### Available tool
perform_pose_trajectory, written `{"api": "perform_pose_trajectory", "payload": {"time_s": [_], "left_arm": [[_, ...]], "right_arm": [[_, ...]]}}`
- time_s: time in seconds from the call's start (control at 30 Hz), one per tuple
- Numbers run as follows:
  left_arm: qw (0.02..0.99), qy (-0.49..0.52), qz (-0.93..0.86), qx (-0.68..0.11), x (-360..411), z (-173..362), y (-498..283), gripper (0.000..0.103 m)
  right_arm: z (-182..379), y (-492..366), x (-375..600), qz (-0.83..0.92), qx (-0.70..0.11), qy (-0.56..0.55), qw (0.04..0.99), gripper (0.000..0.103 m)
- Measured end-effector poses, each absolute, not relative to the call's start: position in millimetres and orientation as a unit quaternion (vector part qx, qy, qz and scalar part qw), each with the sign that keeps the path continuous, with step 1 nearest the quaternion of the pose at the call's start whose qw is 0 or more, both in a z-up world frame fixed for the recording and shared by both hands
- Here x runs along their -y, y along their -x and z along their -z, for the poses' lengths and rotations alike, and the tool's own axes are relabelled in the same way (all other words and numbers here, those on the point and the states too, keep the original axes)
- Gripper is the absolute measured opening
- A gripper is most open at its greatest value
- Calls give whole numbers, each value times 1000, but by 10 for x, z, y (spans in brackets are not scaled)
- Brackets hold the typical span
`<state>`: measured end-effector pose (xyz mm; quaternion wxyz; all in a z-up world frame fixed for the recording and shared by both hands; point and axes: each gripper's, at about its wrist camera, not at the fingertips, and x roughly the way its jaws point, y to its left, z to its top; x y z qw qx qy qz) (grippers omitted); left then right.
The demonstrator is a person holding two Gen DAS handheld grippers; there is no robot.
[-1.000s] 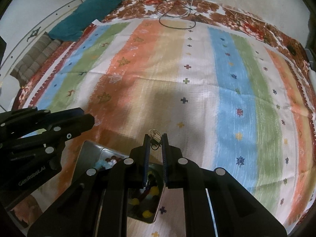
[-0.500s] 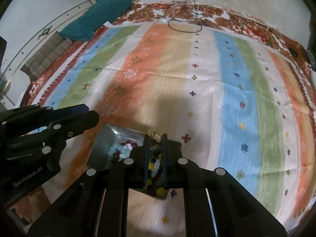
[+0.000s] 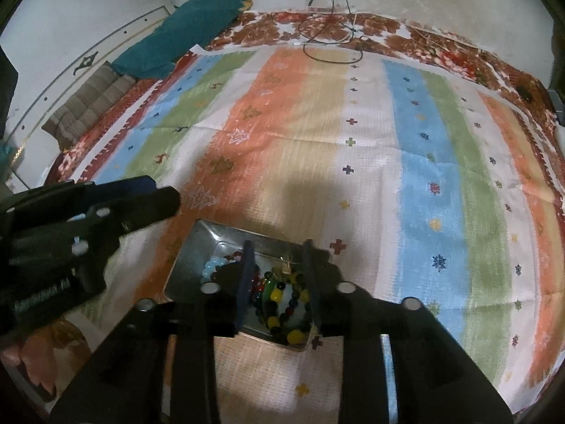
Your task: Organize jewelry
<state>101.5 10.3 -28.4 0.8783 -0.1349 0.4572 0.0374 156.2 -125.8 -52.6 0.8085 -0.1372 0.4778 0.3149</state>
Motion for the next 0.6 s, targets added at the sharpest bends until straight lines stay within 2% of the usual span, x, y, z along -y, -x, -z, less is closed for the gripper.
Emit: {"api": "perform_pose_trajectory", "payload": {"time_s": [0.1, 0.17, 0.5, 0.6], "left_arm": [[878, 144, -39, -454, -138, 268, -942, 30], [880, 143, -35, -452, -130, 252, -873, 36], [890, 130, -21, -436, -51, 211, -520, 48], [890, 130, -10, -437, -36, 227, -439, 48]], "right_arm": [[505, -1516, 1310, -314, -478, 135, 809, 30], [474, -1471, 1369, -313, -476, 131, 811, 31], [251, -1195, 1614, -314, -429, 137, 836, 47], [215, -1127, 1668, -320, -420, 139, 838, 49]]}}
